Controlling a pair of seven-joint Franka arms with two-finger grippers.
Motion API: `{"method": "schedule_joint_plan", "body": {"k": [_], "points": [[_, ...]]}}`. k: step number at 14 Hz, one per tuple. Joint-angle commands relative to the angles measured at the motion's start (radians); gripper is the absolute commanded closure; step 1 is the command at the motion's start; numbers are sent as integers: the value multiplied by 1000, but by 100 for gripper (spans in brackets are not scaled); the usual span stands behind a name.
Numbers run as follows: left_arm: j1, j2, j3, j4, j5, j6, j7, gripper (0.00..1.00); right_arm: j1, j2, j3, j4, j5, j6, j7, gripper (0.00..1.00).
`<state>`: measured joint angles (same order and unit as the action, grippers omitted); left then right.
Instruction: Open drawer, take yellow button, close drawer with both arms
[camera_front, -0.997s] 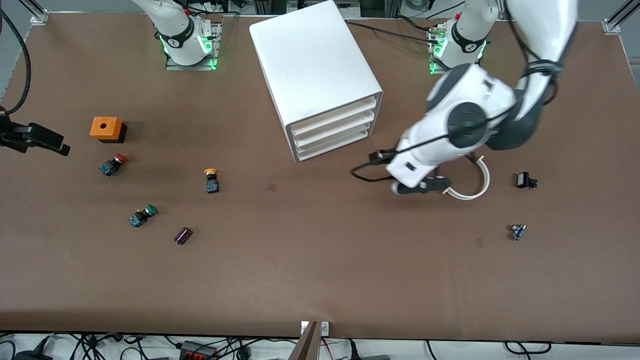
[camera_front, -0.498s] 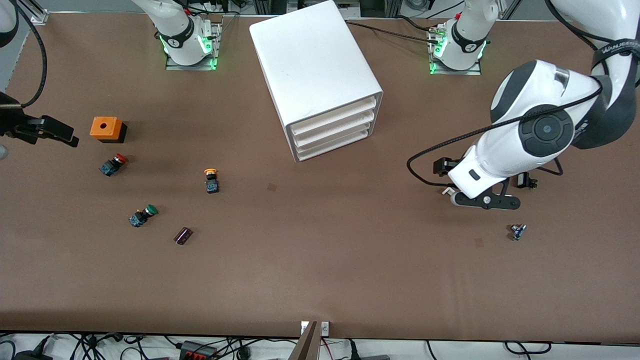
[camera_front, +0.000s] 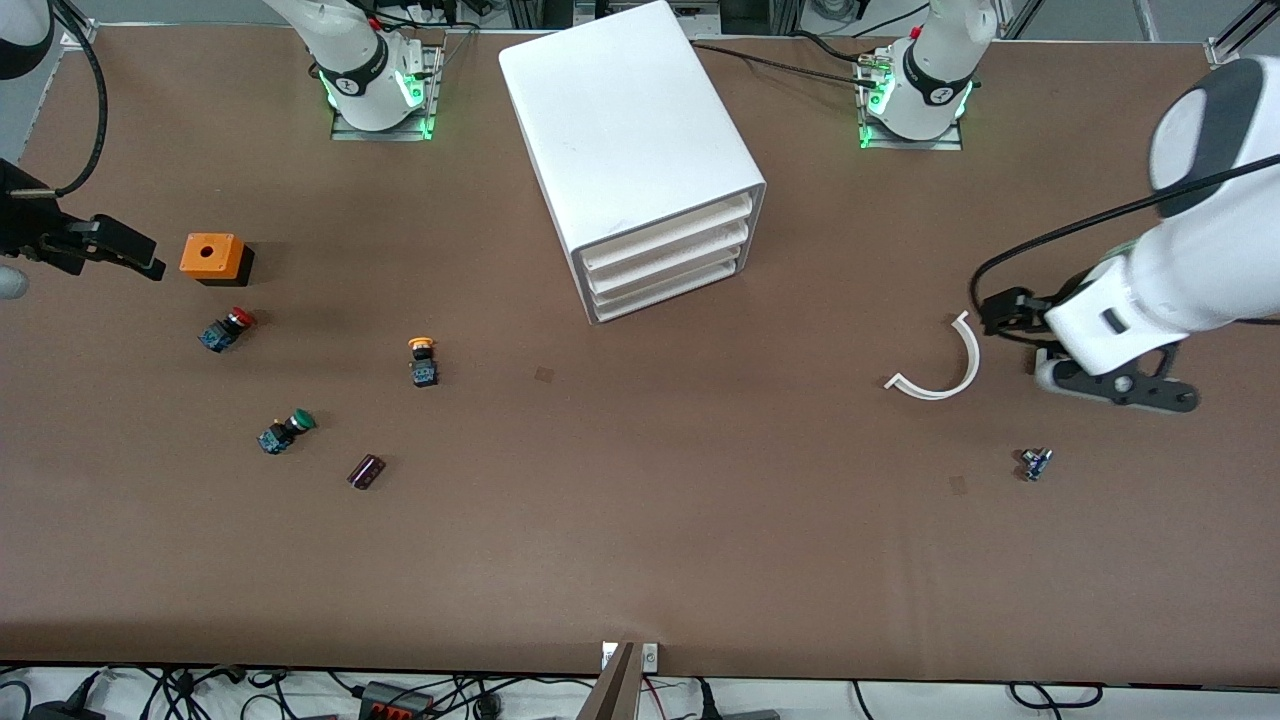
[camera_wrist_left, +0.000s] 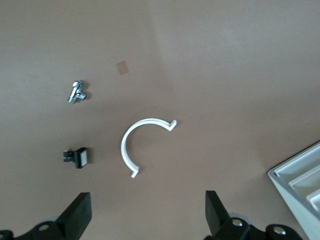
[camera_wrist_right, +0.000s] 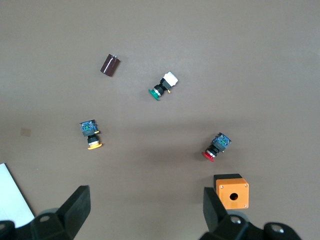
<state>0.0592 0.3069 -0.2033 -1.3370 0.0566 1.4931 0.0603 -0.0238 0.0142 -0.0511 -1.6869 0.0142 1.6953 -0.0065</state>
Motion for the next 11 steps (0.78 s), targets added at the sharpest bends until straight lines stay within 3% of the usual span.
{"method": "schedule_joint_plan", "body": {"k": [1,4,11], "points": [[-96,-150,131,-155,-26,74,72,0,-4,-23,7,-5,-16,-35,-12,0],[-90,-242,163,-272,-70,141,75,0,-4,-25,7,-5,-16,-29,-1,0],[-47,-315,163,-321,-66,150,138,0,-8,-23,5,-5,-22,-28,-10,0]]}}
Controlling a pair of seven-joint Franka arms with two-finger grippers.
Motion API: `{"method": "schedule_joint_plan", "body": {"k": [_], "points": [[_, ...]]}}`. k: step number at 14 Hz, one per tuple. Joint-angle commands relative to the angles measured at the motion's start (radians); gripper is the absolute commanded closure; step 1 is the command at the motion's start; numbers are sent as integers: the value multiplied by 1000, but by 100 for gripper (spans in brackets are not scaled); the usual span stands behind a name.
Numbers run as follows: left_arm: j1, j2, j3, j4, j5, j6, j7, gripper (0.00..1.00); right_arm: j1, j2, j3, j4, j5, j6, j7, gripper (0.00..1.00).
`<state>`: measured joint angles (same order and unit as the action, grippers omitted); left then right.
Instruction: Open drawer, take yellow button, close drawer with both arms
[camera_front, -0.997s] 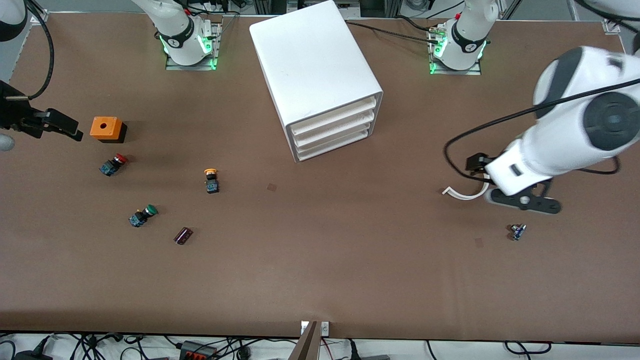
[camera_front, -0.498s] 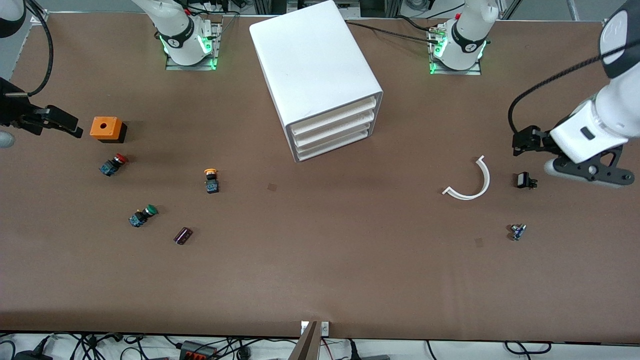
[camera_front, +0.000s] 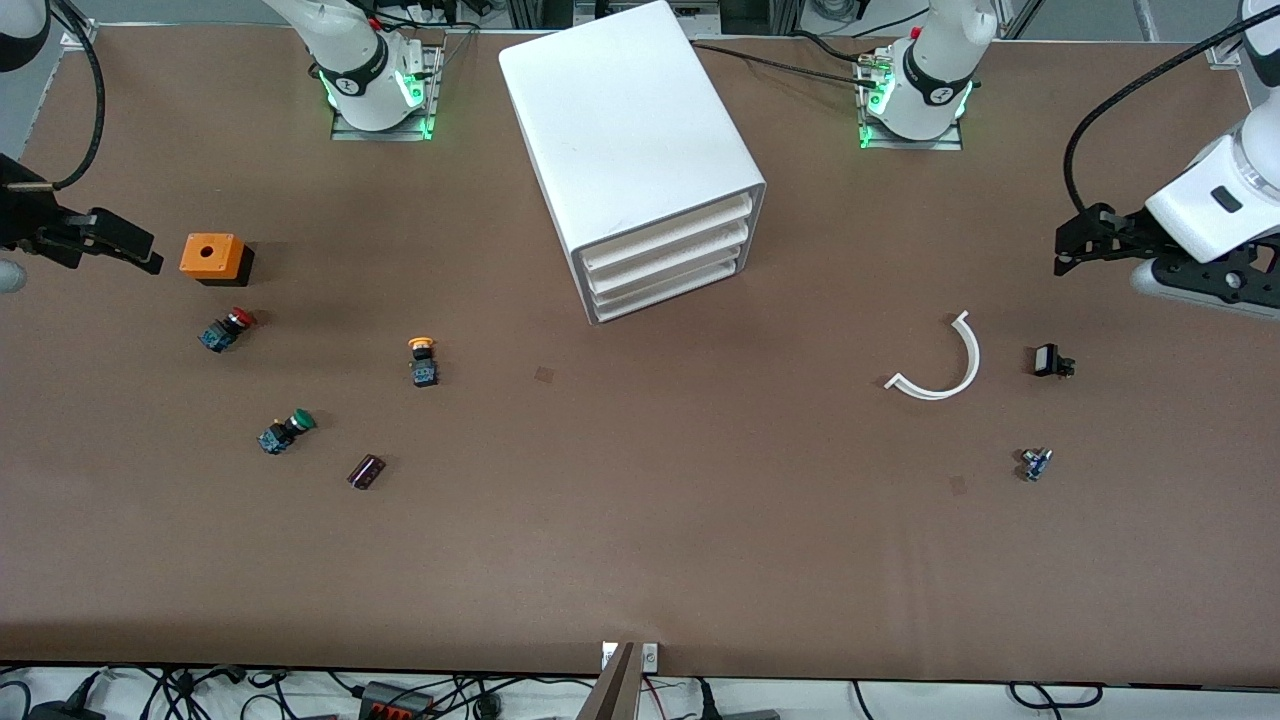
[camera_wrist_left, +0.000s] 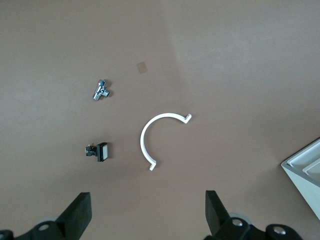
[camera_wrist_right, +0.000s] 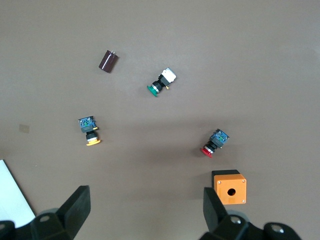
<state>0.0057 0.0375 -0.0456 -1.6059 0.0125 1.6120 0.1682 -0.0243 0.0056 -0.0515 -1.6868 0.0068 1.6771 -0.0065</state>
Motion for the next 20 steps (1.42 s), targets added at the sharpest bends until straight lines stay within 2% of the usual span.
{"method": "schedule_joint_plan", "body": {"k": [1,6,11,20], "points": [[7,-45,6,-57,-16,61,33,0,-5,-16,5,-5,-14,-10,-7,0],[10,-76,6,-103,-14,86,22,0,-2,-16,9,-4,-16,3,-13,0],[13,-73,-7,-100,-12,77,-50,0,7,-19,19,-4,-11,3,-12,0],[11,-77,-10,-98,-12,78,-61,0,7,-18,19,-5,-10,-3,-12,0]]}}
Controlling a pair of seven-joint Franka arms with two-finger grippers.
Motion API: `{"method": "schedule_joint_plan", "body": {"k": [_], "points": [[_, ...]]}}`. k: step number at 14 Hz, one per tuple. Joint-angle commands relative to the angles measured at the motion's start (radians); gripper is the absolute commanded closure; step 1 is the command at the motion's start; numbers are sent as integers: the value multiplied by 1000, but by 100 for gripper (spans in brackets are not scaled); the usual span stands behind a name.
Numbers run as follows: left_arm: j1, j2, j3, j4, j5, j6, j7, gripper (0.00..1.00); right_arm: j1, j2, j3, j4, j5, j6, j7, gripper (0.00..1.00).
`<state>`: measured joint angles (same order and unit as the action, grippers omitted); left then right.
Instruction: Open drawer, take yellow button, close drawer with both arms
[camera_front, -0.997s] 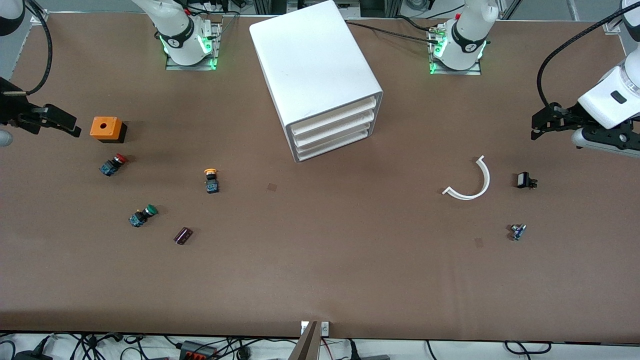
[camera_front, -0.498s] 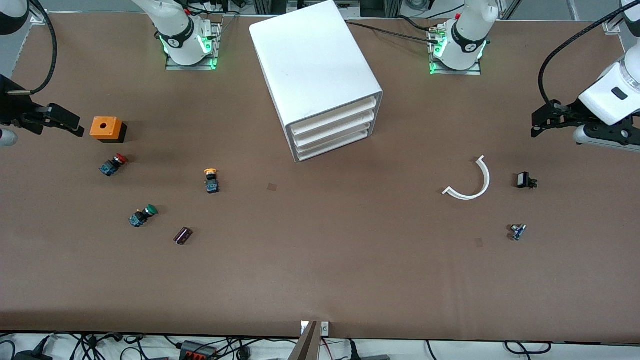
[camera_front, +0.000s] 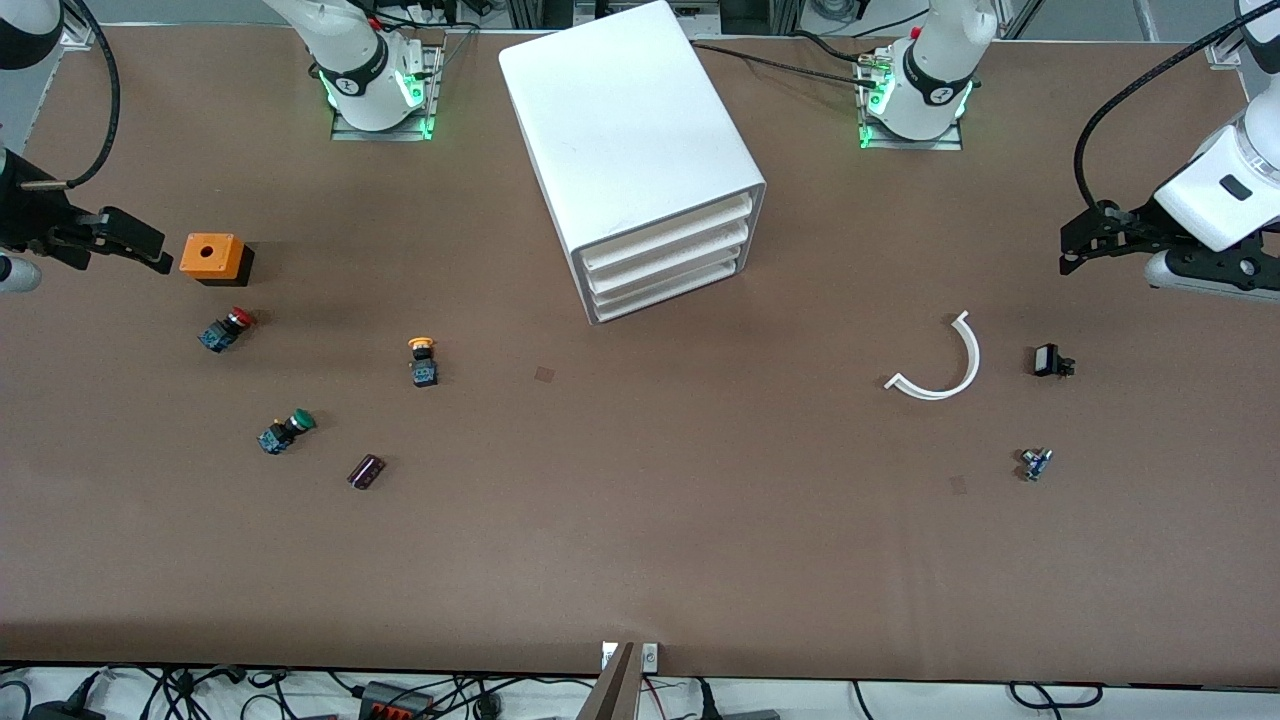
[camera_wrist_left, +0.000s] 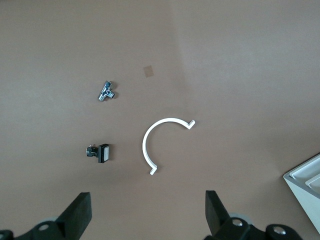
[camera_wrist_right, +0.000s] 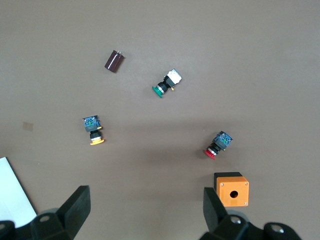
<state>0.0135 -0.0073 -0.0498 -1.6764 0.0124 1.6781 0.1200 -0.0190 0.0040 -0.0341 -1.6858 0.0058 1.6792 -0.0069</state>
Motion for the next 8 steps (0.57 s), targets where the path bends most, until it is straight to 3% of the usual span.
{"method": "schedule_joint_plan", "body": {"k": [1,8], "points": [[3,-33,-7,-28,-12,11,-13,0,2,-16,2,-5,-9,-6,-11,0],[3,-31,-5,-20,-12,-11,-3,0,2,-16,2,-5,-9,-6,-11,0]]}}
